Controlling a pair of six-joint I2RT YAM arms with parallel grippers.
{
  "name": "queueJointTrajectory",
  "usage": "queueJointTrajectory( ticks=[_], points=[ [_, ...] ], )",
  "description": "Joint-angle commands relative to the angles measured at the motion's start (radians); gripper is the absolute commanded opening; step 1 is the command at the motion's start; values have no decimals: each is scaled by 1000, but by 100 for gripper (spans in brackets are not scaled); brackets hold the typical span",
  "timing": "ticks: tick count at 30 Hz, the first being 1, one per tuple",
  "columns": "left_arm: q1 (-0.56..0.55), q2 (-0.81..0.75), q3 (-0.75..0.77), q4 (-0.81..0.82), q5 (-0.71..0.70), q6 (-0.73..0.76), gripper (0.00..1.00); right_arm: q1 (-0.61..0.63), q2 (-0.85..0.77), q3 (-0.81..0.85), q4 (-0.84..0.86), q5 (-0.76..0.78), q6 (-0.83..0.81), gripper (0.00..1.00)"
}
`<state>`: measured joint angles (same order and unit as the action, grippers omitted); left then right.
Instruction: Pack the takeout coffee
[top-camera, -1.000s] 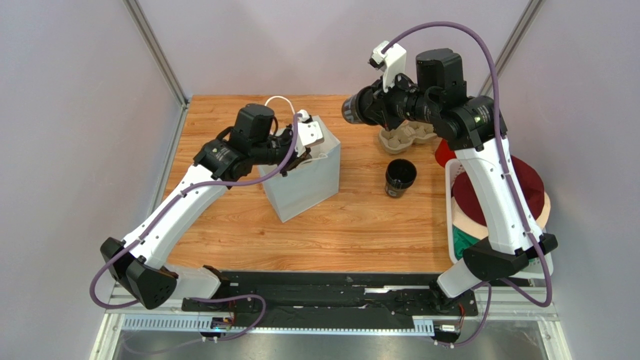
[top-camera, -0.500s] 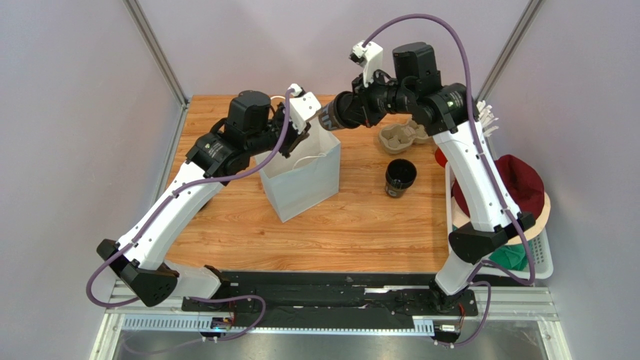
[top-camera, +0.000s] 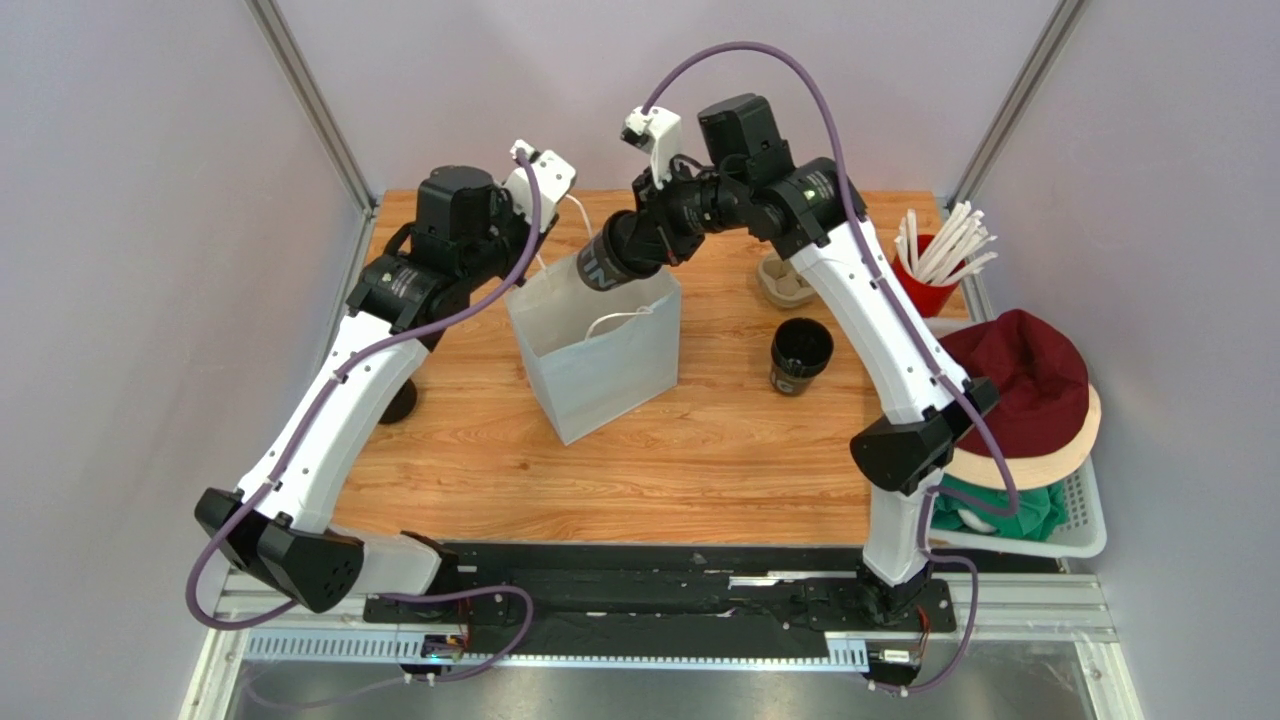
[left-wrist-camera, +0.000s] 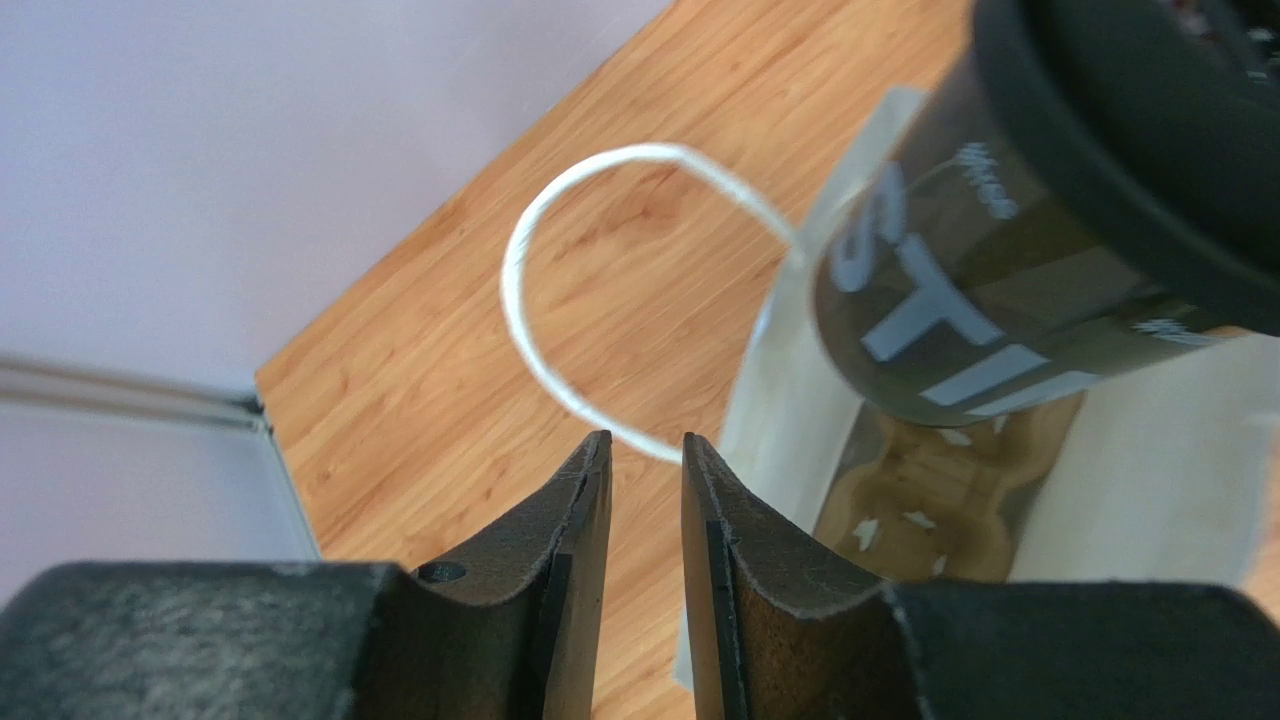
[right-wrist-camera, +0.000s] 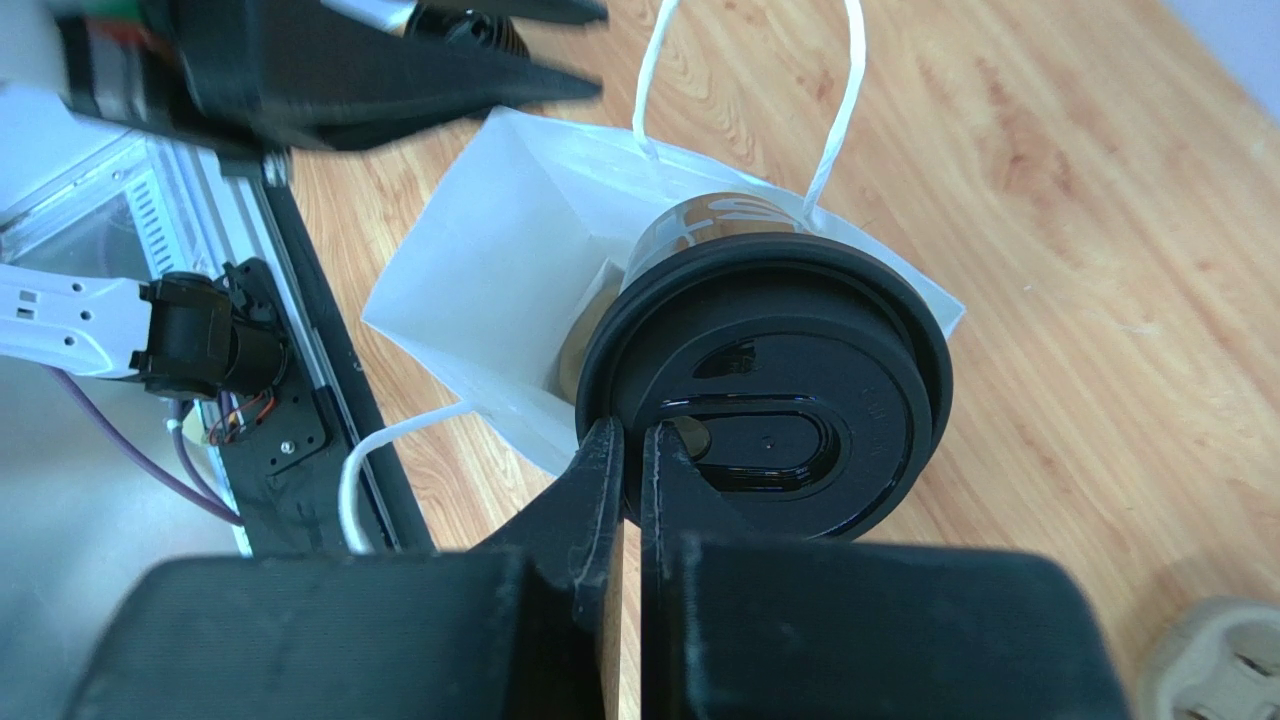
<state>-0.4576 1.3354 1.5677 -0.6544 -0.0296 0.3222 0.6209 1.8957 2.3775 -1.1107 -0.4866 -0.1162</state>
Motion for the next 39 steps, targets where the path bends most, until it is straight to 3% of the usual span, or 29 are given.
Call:
queueJointTrajectory(
  ticks=[1, 14, 20, 27, 39],
  points=[
    [37, -41, -43, 38, 16, 6, 33, 10, 39, 29, 0, -44, 26, 0],
    [43, 8, -54, -4, 207, 40, 33, 14, 169, 28, -20, -66, 35, 0],
    [45, 54, -52, -16, 191, 61, 33, 25, 184, -4, -40, 20, 12, 0],
    [45, 91, -78, 13, 134, 45, 33, 65, 200, -37, -64, 221, -28, 0],
    [45, 51, -156, 116, 119, -37, 32, 95, 244, -78, -74, 352, -22, 0]
  ],
)
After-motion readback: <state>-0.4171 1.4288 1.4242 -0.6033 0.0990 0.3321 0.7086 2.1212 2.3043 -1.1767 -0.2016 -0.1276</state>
